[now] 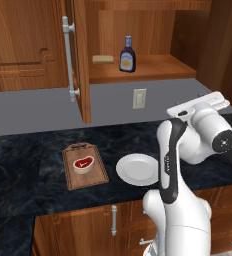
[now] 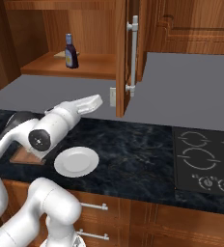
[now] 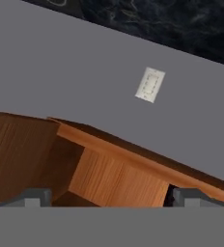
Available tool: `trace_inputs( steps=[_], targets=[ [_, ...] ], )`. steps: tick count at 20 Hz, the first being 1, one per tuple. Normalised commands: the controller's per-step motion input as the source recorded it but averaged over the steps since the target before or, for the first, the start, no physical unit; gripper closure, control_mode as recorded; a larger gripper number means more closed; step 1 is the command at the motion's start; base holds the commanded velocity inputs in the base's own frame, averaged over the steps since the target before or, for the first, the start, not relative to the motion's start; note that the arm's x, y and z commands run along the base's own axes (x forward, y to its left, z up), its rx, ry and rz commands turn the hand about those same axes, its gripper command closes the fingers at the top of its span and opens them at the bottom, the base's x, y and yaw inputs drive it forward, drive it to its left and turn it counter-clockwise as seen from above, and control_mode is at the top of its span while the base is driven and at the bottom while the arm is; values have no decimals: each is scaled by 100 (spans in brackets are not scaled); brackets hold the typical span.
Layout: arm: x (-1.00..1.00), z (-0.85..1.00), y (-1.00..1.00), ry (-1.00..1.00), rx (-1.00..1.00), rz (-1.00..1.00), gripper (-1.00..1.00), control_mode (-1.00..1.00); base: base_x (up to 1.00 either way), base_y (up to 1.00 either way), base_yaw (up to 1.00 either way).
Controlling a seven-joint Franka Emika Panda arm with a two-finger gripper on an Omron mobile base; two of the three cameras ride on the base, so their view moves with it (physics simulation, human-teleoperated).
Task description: Pick the steak from the plate and place it on the cutting board. Then pick the condiment bottle from the cabinet and place it next to the cutting board.
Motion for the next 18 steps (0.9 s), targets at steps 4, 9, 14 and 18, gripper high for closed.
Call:
trace_inputs(
  steps=[4, 9, 14, 18],
  targets=[
    [-4, 38, 36, 1, 12, 0, -100, -100, 0, 0, 0],
    [-7, 47, 30, 1, 11, 0, -100, -100, 0, 0, 0],
    [-12, 51, 20, 0, 9, 0, -100, -100, 0, 0, 0],
    [-12, 53, 20, 0, 10, 0, -100, -100, 0, 0, 0]
  ],
)
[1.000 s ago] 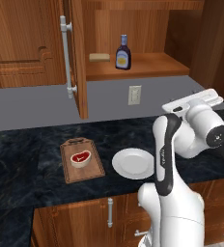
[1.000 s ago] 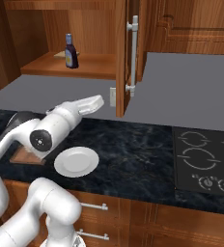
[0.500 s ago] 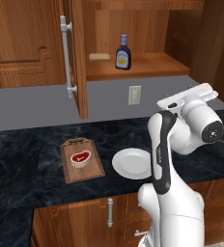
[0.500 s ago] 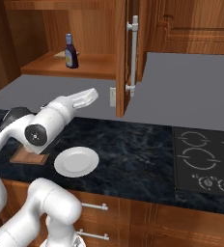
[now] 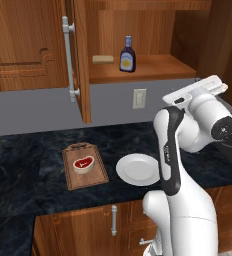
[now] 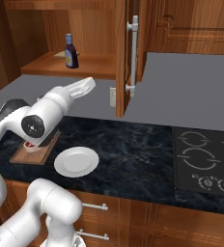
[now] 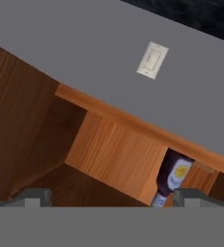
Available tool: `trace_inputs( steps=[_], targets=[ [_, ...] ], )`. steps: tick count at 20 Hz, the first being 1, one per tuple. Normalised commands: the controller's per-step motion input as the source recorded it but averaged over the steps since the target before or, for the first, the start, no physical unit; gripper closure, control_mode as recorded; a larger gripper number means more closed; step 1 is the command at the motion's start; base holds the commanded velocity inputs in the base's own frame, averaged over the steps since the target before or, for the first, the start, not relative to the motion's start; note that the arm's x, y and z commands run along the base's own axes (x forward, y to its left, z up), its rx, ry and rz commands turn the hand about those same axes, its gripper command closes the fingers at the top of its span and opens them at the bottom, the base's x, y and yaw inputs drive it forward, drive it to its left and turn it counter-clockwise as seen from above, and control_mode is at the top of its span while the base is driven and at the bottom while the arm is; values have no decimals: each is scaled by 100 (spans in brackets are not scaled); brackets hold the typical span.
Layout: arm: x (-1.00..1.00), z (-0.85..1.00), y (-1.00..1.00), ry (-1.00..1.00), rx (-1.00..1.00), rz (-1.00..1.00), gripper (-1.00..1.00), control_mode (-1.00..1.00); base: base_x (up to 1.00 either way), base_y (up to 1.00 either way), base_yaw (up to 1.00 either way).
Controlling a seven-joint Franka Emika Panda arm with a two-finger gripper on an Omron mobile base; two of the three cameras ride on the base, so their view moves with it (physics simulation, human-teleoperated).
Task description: Pick the steak from the plate and place it on the cutting board. Then pick the condiment bottle from the cabinet and place it next to the cutting board.
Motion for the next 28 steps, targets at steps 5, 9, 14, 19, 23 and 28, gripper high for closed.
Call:
trace_inputs(
  steps=[5, 9, 14, 19, 23, 28],
  targets=[
    [-12, 50, 22, 2, 11, 0, -100, -100, 0, 0, 0],
    [-12, 44, 25, 3, 11, 0, -100, -100, 0, 0, 0],
    [-11, 37, 28, 3, 11, 0, -100, -100, 0, 0, 0],
    [-8, 27, 33, 2, 10, 0, -100, -100, 0, 0, 0],
    [-7, 22, 36, 1, 10, 0, -100, -100, 0, 0, 0],
    [-7, 18, 39, 0, 10, 0, -100, -100, 0, 0, 0]
  ],
)
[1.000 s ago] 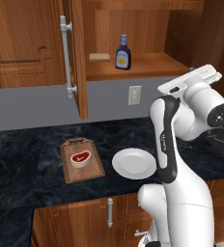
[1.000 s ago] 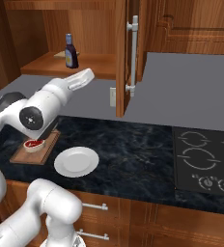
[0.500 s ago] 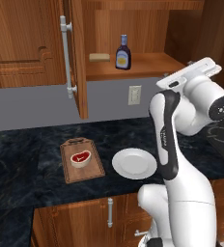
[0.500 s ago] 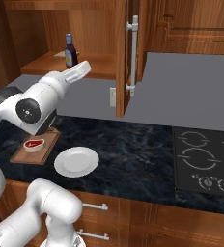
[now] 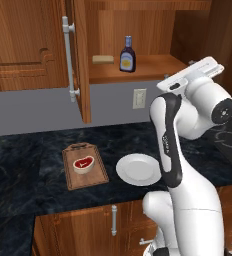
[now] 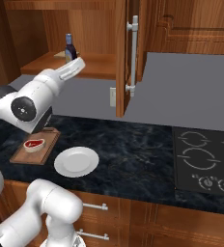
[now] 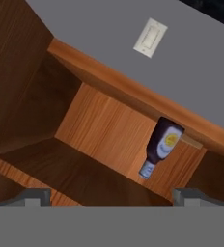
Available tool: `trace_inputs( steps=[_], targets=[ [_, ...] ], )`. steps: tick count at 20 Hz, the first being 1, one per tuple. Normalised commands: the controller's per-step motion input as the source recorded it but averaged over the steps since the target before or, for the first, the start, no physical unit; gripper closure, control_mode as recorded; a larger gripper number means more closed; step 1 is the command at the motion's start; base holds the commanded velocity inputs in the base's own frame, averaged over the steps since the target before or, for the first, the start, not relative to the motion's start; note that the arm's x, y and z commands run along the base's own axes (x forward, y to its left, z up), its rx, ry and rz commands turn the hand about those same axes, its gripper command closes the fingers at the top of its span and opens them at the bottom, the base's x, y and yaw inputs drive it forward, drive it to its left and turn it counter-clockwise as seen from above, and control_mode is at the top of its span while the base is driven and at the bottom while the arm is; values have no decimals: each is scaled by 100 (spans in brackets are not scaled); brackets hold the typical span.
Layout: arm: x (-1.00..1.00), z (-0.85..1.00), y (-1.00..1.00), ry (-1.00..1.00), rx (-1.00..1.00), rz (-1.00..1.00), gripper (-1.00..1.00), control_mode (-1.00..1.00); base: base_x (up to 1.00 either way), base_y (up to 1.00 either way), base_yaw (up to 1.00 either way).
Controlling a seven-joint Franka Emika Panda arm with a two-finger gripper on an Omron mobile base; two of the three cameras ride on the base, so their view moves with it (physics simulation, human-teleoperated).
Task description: Pick the steak from the plate and place it on the cutting board. Then pick the condiment bottle from the cabinet and place it next to the cutting board.
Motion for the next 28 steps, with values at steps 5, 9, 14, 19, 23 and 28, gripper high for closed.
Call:
trace_inputs(
  steps=[5, 9, 14, 19, 23, 28],
  targets=[
    [-6, 16, 42, 0, 11, 0, -100, -100, 0, 0, 0],
    [-5, 21, 44, 0, 11, 0, -100, -100, 0, 0, 0],
    [-2, 17, 31, 0, 10, 0, -100, -100, 0, 0, 0],
    [0, 8, 19, 0, 4, -1, -100, -100, 0, 0, 0],
    [0, 12, 23, 0, 4, -1, -100, -100, 0, 0, 0],
    [11, 21, 30, 0, 5, -1, -100, -100, 0, 0, 0]
  ],
)
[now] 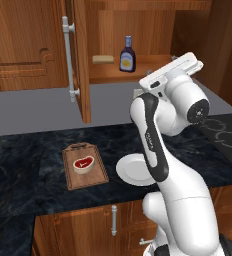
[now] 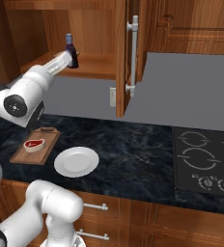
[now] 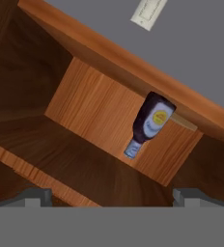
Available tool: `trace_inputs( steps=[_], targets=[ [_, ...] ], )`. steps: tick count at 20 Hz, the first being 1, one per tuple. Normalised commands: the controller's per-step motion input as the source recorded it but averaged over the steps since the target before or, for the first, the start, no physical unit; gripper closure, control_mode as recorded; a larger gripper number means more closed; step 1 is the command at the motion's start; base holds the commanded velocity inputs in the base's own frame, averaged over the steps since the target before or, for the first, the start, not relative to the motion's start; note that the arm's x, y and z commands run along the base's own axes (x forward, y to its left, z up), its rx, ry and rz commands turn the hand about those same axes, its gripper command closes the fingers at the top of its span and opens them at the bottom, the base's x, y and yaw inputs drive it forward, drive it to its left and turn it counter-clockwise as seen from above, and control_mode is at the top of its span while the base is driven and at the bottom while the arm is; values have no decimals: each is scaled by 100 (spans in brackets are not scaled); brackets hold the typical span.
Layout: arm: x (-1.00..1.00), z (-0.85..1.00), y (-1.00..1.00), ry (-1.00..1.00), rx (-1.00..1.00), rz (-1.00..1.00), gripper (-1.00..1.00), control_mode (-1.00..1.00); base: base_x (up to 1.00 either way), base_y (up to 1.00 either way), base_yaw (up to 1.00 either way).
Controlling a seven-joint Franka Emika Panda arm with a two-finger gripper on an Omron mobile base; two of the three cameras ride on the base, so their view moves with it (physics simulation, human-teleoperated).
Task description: Pick the steak from the plate and place it on the cutting board. Then pick the condiment bottle from the cabinet and place it next to the cutting board.
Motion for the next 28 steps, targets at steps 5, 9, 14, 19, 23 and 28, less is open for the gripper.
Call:
trace_inputs(
  steps=[5, 9, 14, 19, 23, 28],
  targets=[
    [15, 27, 27, 1, 7, -1, -100, -100, 0, 0, 0],
    [16, 22, 22, 1, 8, -1, -100, -100, 0, 0, 0],
    [16, 18, 16, 3, 10, -2, -100, -100, 0, 0, 0],
    [23, 12, 14, 5, 10, -2, -100, -100, 0, 0, 0],
    [22, 9, 16, 6, 10, -1, -100, -100, 0, 0, 0],
    [16, 10, 18, 8, 12, 0, -100, -100, 0, 0, 0]
  ],
)
